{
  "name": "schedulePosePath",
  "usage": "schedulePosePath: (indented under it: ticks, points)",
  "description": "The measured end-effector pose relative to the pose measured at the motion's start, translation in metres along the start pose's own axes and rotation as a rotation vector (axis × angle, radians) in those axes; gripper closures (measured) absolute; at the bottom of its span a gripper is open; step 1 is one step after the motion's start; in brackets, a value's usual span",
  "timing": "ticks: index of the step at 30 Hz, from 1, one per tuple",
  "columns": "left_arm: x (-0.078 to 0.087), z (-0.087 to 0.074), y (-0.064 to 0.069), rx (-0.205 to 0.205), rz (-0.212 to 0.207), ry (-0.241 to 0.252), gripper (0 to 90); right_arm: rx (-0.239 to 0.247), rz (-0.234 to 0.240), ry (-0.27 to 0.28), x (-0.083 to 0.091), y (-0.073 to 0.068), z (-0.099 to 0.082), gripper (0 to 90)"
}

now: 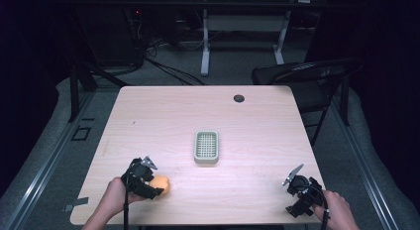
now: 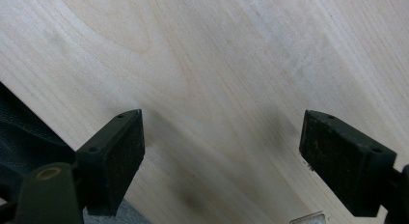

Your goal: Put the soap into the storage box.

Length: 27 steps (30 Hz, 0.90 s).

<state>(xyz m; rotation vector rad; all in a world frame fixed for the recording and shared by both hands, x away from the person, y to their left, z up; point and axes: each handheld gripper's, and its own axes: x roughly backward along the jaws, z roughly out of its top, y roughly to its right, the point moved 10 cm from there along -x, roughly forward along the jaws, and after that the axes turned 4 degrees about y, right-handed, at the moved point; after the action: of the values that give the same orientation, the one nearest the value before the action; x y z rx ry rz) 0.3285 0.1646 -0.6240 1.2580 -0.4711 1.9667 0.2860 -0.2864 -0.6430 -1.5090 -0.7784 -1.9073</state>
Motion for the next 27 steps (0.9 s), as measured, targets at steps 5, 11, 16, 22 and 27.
schedulePosePath:
  ticks: [5,11,16,22,27]
  points:
    - [-0.009,0.002,-0.005,0.005,-0.005,-0.019,19.2,-0.009,-0.002,0.011,-0.001,-0.001,0.001,15.7]
    - [-0.016,-0.001,-0.002,-0.027,0.006,-0.059,21.6,-0.008,0.001,0.011,-0.001,-0.001,0.001,15.7]
    - [-0.021,-0.004,0.0,-0.064,0.023,-0.086,25.6,-0.006,-0.002,0.009,0.0,-0.001,0.001,15.7]
    - [-0.019,-0.004,0.0,-0.082,0.023,-0.09,26.6,-0.008,-0.001,0.01,-0.001,-0.001,0.001,15.7]
    - [-0.014,0.001,-0.001,-0.067,0.014,-0.056,26.7,-0.007,0.0,0.008,-0.001,-0.001,0.001,15.7]
